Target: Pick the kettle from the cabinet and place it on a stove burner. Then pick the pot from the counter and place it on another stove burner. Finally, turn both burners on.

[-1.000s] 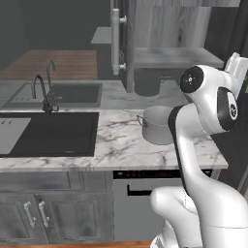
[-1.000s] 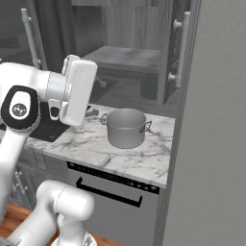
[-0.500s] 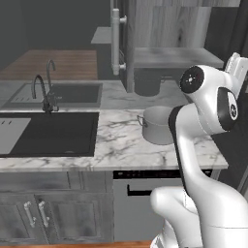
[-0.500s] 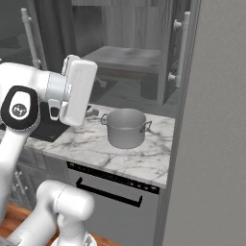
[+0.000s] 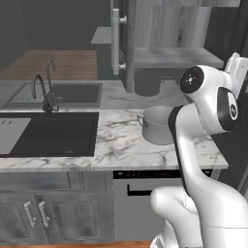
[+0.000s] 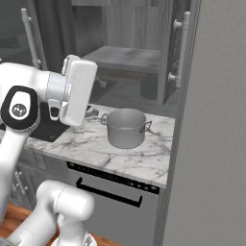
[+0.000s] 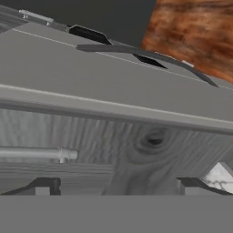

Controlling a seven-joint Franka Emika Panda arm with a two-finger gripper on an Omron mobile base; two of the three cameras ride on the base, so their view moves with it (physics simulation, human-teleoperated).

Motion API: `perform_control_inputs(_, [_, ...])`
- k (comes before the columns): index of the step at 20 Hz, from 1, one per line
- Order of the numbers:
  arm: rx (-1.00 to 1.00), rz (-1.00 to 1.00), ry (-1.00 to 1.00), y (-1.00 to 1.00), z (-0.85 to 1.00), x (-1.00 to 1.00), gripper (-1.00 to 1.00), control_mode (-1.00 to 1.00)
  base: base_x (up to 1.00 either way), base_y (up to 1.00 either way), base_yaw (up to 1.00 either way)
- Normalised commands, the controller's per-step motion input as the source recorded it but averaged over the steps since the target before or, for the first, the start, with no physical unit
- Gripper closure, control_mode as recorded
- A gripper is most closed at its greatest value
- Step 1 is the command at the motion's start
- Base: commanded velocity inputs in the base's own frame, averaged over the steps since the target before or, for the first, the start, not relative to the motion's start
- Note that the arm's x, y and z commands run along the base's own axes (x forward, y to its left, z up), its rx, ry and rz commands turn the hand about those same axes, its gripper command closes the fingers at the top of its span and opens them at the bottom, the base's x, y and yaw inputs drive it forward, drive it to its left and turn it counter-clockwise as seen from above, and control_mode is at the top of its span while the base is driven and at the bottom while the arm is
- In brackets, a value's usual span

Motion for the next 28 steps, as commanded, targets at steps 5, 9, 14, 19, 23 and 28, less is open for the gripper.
perform_control_inputs(5, [0.0,0.0,0.0,0.05,-0.04,0.0,-1.0,-1.0,0.0,0.0,0.0])
perform_control_inputs(9, [-0.01,0.01,0.0,0.13,-0.06,0.0,-1.0,-1.0,0.0,0.0,0.0])
perform_control_inputs(14, [0.0,0.04,0.0,0.04,-0.12,0.0,-1.0,-1.0,0.0,0.0,0.0])
perform_control_inputs(19, [0.0,0.05,0.0,0.03,-0.12,0.02,-1.0,-1.0,0.0,0.0,0.0])
perform_control_inputs(23, [0.0,0.06,0.0,0.01,-0.1,0.02,-1.0,-1.0,0.0,0.0,0.0])
perform_control_inputs(28, [0.0,0.07,0.01,0.0,-0.1,0.0,-1.0,-1.0,0.0,0.0,0.0])
